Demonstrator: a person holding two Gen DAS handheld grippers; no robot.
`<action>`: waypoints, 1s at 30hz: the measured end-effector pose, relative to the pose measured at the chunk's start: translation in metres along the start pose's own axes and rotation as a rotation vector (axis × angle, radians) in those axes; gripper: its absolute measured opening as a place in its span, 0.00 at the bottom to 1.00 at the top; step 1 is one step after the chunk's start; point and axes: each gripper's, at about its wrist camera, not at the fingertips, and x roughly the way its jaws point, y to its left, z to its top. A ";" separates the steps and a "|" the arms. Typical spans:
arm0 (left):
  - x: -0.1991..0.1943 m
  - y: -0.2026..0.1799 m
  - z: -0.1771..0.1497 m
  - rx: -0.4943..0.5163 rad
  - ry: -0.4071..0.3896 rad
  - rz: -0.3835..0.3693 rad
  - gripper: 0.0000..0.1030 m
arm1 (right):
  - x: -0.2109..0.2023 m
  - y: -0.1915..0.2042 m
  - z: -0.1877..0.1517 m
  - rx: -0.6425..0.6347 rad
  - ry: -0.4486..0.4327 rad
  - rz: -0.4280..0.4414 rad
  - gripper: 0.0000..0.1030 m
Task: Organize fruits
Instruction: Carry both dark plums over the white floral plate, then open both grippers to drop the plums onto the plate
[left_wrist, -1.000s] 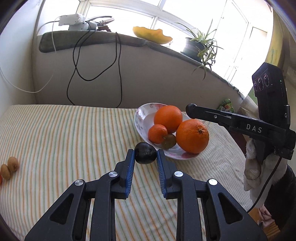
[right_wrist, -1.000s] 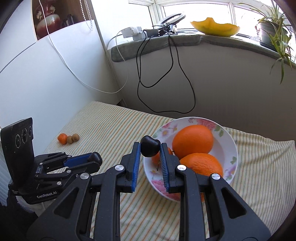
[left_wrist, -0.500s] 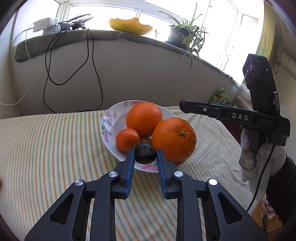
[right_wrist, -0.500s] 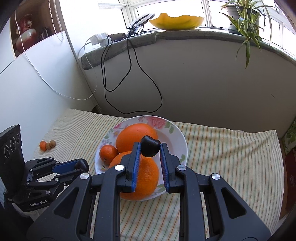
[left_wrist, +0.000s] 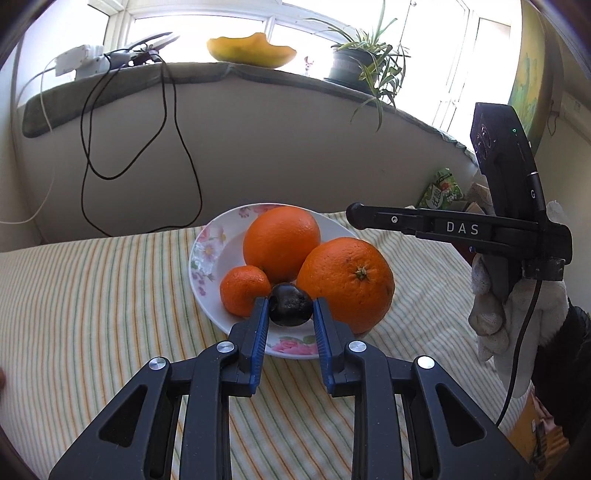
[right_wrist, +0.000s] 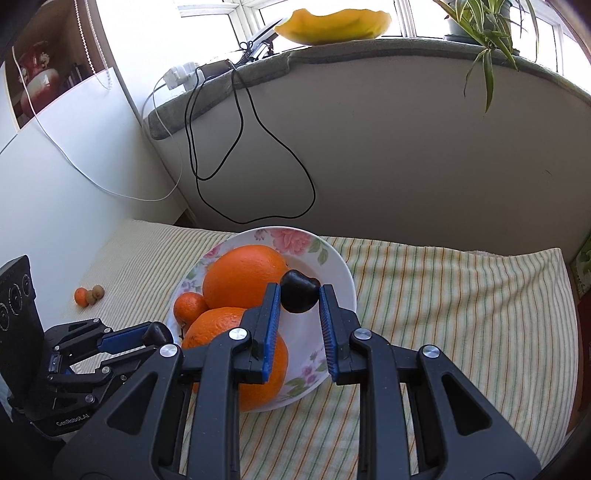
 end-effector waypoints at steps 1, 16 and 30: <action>0.000 -0.001 0.000 0.003 -0.002 0.001 0.25 | 0.000 -0.001 0.000 0.002 -0.002 -0.003 0.22; -0.008 0.001 -0.003 -0.007 -0.013 0.017 0.40 | -0.011 0.001 0.003 0.021 -0.050 -0.015 0.66; -0.039 0.005 -0.005 -0.036 -0.057 0.059 0.61 | -0.028 0.028 0.002 -0.028 -0.074 -0.020 0.68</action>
